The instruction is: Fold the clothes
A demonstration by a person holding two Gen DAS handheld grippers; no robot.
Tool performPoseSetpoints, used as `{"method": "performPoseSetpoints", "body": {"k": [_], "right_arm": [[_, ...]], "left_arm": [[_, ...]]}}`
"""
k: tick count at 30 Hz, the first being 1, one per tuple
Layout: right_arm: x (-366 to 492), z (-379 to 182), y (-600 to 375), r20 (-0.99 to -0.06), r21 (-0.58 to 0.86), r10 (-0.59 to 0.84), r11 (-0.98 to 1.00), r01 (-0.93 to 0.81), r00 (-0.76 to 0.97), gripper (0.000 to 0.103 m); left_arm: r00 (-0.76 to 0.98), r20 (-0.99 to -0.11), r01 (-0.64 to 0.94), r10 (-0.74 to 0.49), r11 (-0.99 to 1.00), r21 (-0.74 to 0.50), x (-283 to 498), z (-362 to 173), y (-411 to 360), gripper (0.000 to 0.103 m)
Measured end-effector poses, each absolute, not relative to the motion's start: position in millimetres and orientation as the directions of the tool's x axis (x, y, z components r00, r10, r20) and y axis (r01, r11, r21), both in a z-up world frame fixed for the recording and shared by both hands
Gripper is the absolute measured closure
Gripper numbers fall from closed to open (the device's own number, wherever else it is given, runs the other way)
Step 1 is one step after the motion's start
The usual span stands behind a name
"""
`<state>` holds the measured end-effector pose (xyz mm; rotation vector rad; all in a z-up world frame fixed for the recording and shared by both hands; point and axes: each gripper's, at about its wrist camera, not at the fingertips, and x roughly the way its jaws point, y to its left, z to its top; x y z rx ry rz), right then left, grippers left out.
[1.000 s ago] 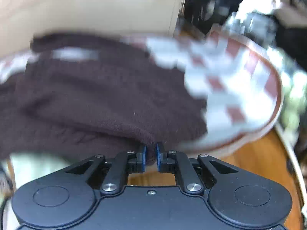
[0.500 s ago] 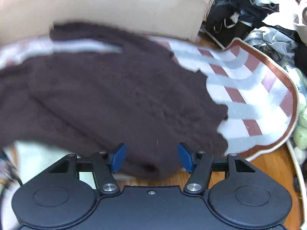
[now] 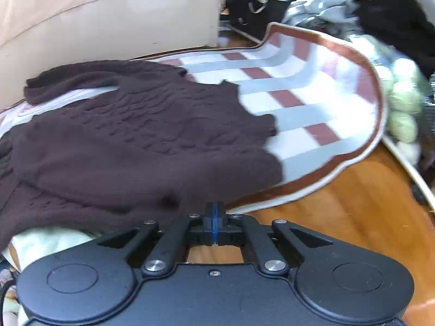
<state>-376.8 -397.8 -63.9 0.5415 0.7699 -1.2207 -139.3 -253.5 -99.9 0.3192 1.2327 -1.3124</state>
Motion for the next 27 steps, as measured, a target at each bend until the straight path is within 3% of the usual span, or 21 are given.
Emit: {"method": "performPoseSetpoints", "body": {"k": [2,3,5,6,7,8,9,11,14,15,16,20,25,27], "right_arm": [[-382,-74,-405,-0.798,0.075,-0.563,0.261,0.962,0.215,0.1],[-385,-80,-409,-0.81,0.134,-0.529,0.253,0.958,0.253,0.093],[-381,-87,-409,-0.805,0.213,-0.503,0.249,0.945,0.315,0.088],[-376,-90,-407,-0.799,0.216,-0.507,0.258,0.942,0.322,0.063],[-370,-92,-405,-0.793,0.219,-0.512,0.266,0.939,0.33,0.03],[-363,-96,-403,-0.783,0.203,-0.531,0.272,0.941,0.323,0.021],[-356,-102,-404,-0.775,0.175,-0.553,0.275,0.945,0.305,0.019],[-341,-114,-418,-0.798,0.094,-0.565,0.231,0.968,0.212,0.022],[-336,-119,-432,-0.79,0.057,-0.589,0.209,0.976,0.172,0.06],[-335,-114,-427,-0.775,0.004,-0.615,0.226,0.974,0.146,0.077],[-335,-109,-421,-0.757,-0.059,-0.643,0.241,0.969,0.114,0.081],[-339,-90,-384,-0.65,-0.284,-0.76,0.244,0.927,0.001,0.091],[-364,-105,-386,-0.758,-0.164,-0.652,0.209,0.964,0.012,0.092],[-361,-107,-386,-0.765,-0.185,-0.644,0.235,0.954,0.011,0.091]], "left_arm": [[-0.236,-0.812,0.851,-0.533,0.291,-0.438,-145,-103,-260,0.061],[-0.241,-0.814,0.854,-0.529,0.283,-0.437,-149,-104,-263,0.061],[-0.25,-0.816,0.859,-0.522,0.269,-0.435,-155,-106,-269,0.061],[-0.255,-0.816,0.862,-0.518,0.262,-0.435,-158,-107,-272,0.061],[-0.264,-0.812,0.86,-0.521,0.254,-0.442,-160,-108,-274,0.061],[-0.272,-0.808,0.858,-0.523,0.248,-0.449,-162,-109,-276,0.061],[-0.274,-0.807,0.858,-0.523,0.247,-0.451,-163,-110,-278,0.061],[-0.267,-0.814,0.86,-0.515,0.253,-0.442,-166,-111,-282,0.061],[-0.26,-0.819,0.861,-0.512,0.261,-0.437,-167,-111,-282,0.061],[-0.259,-0.819,0.86,-0.512,0.264,-0.437,-167,-111,-282,0.059],[-0.257,-0.82,0.859,-0.512,0.267,-0.436,-166,-111,-281,0.059],[-0.248,-0.82,0.849,-0.515,0.293,-0.441,-160,-111,-273,0.059],[-0.252,-0.822,0.837,-0.51,0.311,-0.45,-160,-113,-271,0.058],[-0.246,-0.824,0.842,-0.51,0.309,-0.442,-161,-111,-274,0.057]]}}
